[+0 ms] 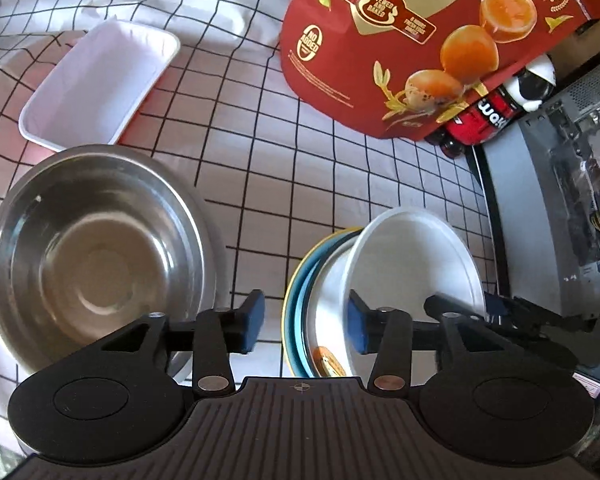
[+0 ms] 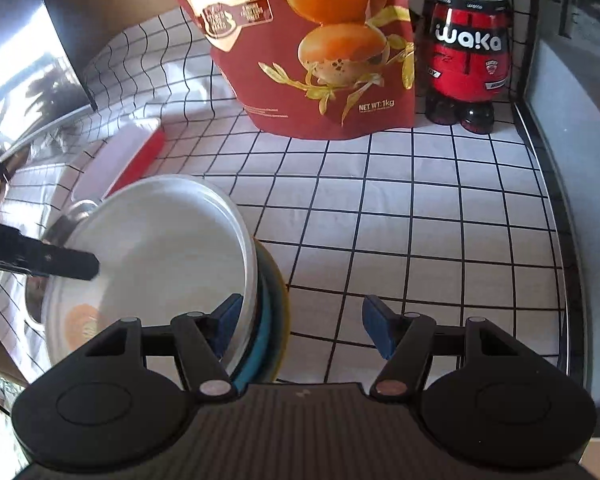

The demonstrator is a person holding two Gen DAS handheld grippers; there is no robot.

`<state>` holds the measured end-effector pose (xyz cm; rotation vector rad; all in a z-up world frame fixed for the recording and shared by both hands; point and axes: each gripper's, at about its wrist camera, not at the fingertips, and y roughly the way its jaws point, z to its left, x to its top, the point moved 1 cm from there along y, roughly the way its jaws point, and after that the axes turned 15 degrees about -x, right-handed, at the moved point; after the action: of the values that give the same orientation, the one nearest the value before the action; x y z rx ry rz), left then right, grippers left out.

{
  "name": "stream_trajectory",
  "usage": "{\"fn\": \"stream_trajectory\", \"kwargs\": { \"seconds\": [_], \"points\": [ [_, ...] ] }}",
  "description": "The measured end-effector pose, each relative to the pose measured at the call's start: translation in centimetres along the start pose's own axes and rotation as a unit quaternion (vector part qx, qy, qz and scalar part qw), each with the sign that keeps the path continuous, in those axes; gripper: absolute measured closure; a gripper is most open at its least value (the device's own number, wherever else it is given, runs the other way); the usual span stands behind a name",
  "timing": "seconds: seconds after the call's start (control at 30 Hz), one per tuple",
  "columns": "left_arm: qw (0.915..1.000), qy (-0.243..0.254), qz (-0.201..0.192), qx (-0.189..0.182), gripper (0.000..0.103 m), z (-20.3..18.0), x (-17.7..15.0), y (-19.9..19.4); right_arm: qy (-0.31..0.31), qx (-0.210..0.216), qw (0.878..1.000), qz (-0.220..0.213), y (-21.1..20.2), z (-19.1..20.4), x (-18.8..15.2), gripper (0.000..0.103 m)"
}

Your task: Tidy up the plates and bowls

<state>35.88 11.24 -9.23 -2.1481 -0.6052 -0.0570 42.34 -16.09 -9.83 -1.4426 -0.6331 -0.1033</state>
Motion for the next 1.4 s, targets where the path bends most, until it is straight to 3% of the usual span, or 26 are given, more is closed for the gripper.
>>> {"fn": "stream_trajectory", "kwargs": {
  "seconds": [0.13,0.17,0.47,0.67,0.87,1.4],
  "points": [
    [0.9998,0.004,0.006,0.017,0.048,-0.2,-0.3,0.4,0.01,0.01,1.0,0.019,0.8,0.2,0.0,0.038],
    [0.9998,0.005,0.009,0.018,0.052,-0.3,-0.4,0.6,0.01,0.02,0.999,0.024,0.9,0.3,0.0,0.038],
    [0.9993,-0.017,0.033,-0.008,0.055,0.3,-0.2,3.5,0.054,0.11,0.988,0.09,3.4,0.9,0.2,0.038],
    [0.9989,-0.015,0.042,-0.013,0.05,0.1,-0.1,4.4,0.085,0.156,0.976,0.123,5.0,1.3,-0.3,0.036],
    [0.999,-0.016,0.038,-0.016,0.049,0.1,-0.3,4.3,0.097,0.154,0.976,0.121,4.9,1.4,-0.2,0.036],
    [0.9982,-0.026,0.052,-0.011,0.048,1.4,-3.4,1.6,0.06,0.163,0.973,0.152,3.2,4.0,-2.6,0.031]
  ]
}}
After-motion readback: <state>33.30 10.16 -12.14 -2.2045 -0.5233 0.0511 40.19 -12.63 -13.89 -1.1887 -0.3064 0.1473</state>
